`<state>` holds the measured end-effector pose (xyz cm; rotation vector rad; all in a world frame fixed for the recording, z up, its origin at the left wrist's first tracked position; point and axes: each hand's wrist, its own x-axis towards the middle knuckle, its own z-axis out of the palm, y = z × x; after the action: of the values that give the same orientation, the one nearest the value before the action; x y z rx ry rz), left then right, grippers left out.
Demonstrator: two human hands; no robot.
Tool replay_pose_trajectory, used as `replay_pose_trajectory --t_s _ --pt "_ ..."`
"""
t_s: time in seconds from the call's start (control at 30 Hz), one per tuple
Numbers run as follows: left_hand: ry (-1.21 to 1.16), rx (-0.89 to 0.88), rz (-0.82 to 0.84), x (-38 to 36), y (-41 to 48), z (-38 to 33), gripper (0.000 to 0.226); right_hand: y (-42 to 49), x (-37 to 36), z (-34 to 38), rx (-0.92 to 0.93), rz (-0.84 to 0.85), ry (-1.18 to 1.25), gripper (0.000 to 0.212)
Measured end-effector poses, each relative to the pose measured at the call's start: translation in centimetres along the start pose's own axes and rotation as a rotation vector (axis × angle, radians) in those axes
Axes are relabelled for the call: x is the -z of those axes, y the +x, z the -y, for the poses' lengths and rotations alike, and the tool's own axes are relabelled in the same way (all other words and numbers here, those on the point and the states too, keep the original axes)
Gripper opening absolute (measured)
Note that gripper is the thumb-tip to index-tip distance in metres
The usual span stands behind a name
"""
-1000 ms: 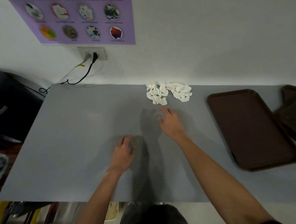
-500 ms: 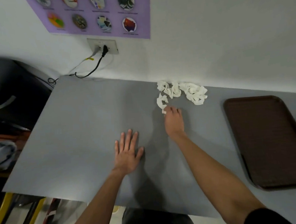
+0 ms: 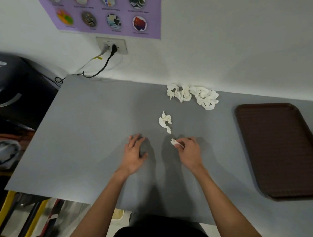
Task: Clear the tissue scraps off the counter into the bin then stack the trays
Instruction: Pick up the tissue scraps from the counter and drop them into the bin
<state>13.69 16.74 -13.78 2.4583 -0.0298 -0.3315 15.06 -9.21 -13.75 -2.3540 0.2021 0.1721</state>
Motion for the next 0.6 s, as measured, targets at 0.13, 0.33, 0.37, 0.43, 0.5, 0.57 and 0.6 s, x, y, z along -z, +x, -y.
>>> replay_pose_trajectory --t_s 0.13,0.33,0.37,0.43,0.5,0.57,0.6 --pt "-0.35 -0.032 -0.025 2.0 -1.8 -5.7 0.033 -3.0 3.5 2.8 -0.105 0.164 0.382 0.007" --pt "-0.495 -0.268 0.025 2.2 -3.9 -11.7 0.041 -4.4 5.9 6.9 -0.294 0.242 1.011 0.021" --pt "-0.462 -0.268 0.002 2.1 -3.9 -11.7 0.045 -4.2 6.1 7.2 -0.318 0.229 1.027 0.025" --pt "-0.4 -0.269 -0.047 2.2 -3.6 -11.4 0.05 -4.1 6.1 7.7 -0.321 0.213 1.019 0.03" --pt "-0.334 -0.276 -0.092 2.6 -3.4 -11.0 0.046 -4.0 6.0 8.2 -0.291 0.238 0.966 0.029" --pt "-0.276 -0.248 -0.155 3.2 -3.6 -10.4 0.035 -3.2 6.0 8.5 -0.22 0.329 0.828 0.018" --pt "-0.27 -0.203 -0.184 3.4 -3.7 -10.0 0.028 -2.4 6.0 8.6 -0.163 0.367 0.714 0.011"
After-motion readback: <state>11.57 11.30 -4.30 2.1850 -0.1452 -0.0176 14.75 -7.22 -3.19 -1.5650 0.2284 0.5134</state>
